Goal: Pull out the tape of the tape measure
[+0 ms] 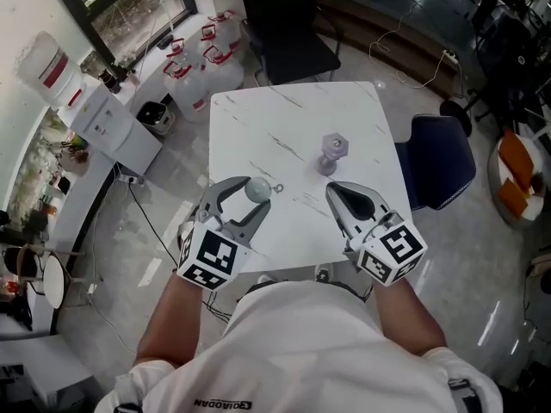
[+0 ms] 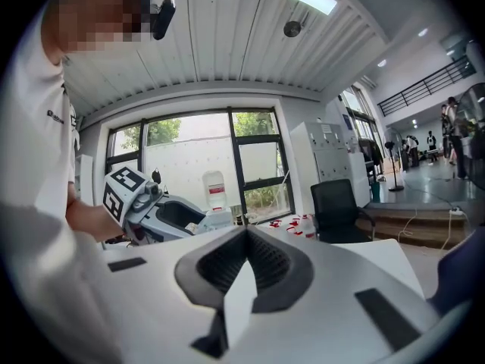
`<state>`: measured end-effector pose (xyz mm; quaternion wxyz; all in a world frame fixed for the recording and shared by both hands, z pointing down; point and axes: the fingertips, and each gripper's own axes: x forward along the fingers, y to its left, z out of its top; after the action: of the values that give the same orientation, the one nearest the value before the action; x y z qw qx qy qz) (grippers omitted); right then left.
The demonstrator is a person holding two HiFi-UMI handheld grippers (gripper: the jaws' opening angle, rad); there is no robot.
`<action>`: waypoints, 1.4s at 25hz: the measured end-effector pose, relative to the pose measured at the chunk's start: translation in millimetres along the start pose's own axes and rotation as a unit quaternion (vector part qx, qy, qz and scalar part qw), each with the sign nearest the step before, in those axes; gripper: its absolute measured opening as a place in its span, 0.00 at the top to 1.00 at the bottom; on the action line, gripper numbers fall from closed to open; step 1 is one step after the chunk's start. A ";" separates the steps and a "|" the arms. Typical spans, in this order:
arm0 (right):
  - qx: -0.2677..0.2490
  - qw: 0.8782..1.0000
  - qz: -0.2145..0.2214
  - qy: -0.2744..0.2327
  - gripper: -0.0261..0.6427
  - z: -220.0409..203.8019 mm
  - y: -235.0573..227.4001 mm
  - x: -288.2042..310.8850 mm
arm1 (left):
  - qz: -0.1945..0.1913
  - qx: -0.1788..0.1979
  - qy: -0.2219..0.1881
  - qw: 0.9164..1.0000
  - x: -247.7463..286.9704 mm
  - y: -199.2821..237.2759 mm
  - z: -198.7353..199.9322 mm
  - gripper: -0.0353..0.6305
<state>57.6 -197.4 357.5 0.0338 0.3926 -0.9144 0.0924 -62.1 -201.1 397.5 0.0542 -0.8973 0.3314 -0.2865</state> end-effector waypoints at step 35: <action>-0.007 0.999 0.024 -0.029 0.86 16.0 10.3 -1.2 | 0.044 0.036 -0.031 0.998 -15.2 0.0 24.1 0.61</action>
<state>51.1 -192.7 340.1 0.0077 0.3727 -0.9249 0.0753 -58.2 -193.8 370.3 0.1090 -0.8876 0.3586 -0.2676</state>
